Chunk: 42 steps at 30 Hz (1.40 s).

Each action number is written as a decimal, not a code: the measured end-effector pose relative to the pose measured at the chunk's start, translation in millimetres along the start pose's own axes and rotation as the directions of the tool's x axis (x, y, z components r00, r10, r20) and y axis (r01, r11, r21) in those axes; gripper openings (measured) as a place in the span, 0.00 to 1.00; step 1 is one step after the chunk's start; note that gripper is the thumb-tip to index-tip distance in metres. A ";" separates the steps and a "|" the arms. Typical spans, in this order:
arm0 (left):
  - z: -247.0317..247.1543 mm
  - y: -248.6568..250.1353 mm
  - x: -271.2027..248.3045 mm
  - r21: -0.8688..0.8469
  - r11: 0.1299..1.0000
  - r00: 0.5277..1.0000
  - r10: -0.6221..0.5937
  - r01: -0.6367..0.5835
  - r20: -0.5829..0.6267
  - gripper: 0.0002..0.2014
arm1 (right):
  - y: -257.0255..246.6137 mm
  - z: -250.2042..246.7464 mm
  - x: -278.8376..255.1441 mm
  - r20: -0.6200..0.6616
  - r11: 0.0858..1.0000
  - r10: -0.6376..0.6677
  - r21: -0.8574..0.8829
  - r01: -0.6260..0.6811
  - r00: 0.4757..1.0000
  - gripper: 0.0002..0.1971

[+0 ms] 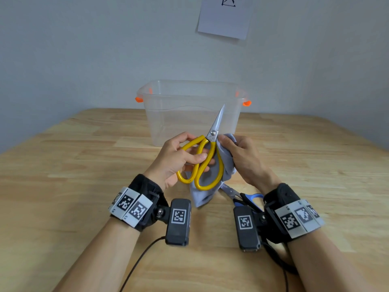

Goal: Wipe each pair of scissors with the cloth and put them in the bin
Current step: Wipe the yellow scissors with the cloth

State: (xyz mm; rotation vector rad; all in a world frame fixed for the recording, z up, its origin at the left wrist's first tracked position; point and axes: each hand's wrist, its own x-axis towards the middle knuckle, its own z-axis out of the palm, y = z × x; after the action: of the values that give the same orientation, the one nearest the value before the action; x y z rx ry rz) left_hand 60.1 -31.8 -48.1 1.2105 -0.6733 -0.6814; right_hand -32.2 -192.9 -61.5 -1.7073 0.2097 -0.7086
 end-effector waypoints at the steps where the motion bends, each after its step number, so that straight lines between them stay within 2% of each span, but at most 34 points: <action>1: 0.0 0.6 -0.2 -0.009 1.000 1.000 0.009 -0.009 0.000 0.14 | 0.2 -0.6 0.0 0.012 0.999 0.005 0.041 -0.006 1.000 0.13; 6: -2.2 1.5 1.2 -0.017 0.999 0.999 0.035 -0.035 -0.026 0.14 | -1.4 -2.8 -0.9 0.073 0.975 0.035 0.215 -0.050 0.997 0.17; 11: -2.7 0.3 1.9 -0.009 1.000 0.999 0.021 -0.022 -0.036 0.15 | 0.1 -1.7 -1.1 0.164 0.943 0.087 0.303 -0.135 0.983 0.10; 16: -1.1 -2.0 2.1 0.011 1.000 1.000 0.015 -0.015 -0.026 0.15 | 0.8 -0.1 -0.6 0.172 0.973 0.074 0.202 -0.109 0.982 0.15; 19: 0.1 -2.4 2.4 0.020 1.000 1.000 0.016 -0.015 -0.024 0.16 | -1.0 2.2 -2.1 0.137 0.997 0.017 0.075 -0.027 0.990 0.10; 22: 0.7 -2.7 2.1 0.043 0.999 1.000 0.013 -0.013 -0.012 0.15 | -5.2 4.2 -3.1 0.079 1.000 -0.002 0.012 0.001 0.997 0.06; 25: 0.1 -3.1 2.2 0.045 0.999 1.000 0.007 -0.007 -0.009 0.15 | -6.7 6.0 -4.0 0.056 0.996 -0.049 -0.078 0.053 0.997 0.06; 28: -1.7 -3.0 2.8 0.039 0.999 1.000 0.002 -0.001 -0.008 0.15 | -7.8 5.3 -4.7 0.068 0.994 -0.059 -0.087 0.065 0.996 0.08; 32: -2.4 -2.6 2.5 0.027 1.000 1.000 -0.002 0.003 -0.005 0.15 | -4.9 -0.3 -3.6 0.087 0.999 -0.039 -0.017 0.041 0.995 0.12; 36: -1.6 -2.1 2.1 0.011 1.000 1.000 -0.004 0.004 0.001 0.14 | -4.2 0.7 -3.3 0.070 0.993 0.029 0.114 -0.037 0.997 0.12; 42: -1.3 0.2 1.3 -0.028 1.000 1.000 -0.010 0.010 -0.008 0.15 | -3.2 -0.8 -1.6 0.085 0.961 0.065 0.263 -0.085 0.994 0.10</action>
State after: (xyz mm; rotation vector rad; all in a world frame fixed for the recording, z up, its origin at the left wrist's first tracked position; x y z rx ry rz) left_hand 62.0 -31.9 -48.1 1.1908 -0.6491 -0.6922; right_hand -34.7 -192.0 -59.0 -1.4579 0.1191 -0.5867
